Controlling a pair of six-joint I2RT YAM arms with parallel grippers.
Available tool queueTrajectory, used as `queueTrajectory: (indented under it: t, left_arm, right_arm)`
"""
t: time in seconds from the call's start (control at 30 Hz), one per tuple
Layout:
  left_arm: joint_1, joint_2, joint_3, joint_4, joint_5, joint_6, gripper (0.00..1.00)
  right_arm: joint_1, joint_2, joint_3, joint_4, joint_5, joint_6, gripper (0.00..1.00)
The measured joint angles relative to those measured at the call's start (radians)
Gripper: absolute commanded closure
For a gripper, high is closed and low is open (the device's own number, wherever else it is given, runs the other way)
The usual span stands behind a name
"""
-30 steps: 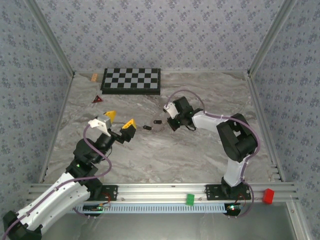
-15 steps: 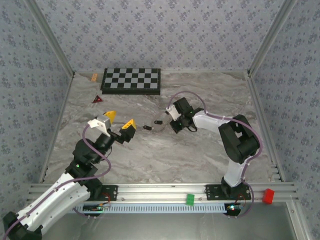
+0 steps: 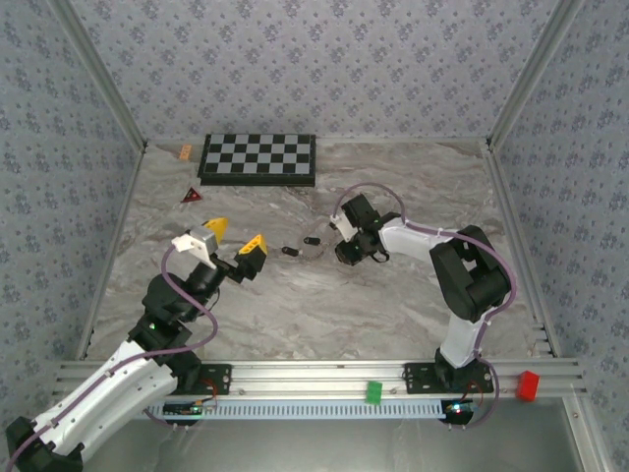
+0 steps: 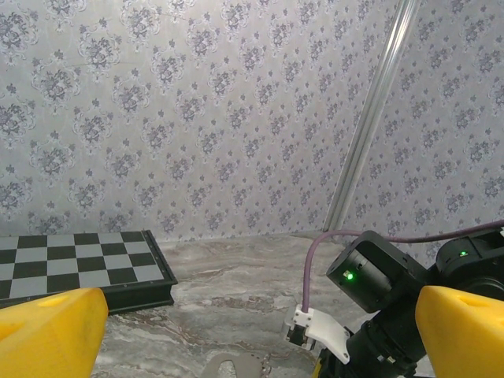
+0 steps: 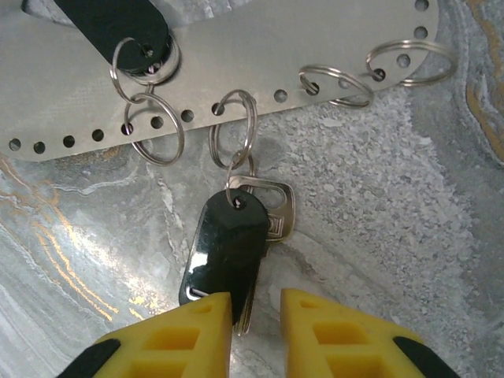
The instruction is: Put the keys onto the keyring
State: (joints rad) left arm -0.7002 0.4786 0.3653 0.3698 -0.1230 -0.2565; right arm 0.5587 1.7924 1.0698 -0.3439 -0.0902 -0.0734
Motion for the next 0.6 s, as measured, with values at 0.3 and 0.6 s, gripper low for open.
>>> queueTrajectory:
  t: [0.3, 0.6]
  left_arm:
    - [0.000, 0.002, 0.000, 0.000, 0.000, 0.000, 0.00]
    - [0.010, 0.081, 0.001, -0.006, -0.018, 0.000, 0.00]
  right_arm:
    - [0.000, -0.082, -0.077, -0.008, 0.016, 0.038, 0.73]
    - [-0.004, -0.416, -0.240, 0.068, 0.051, 0.135, 0.64]
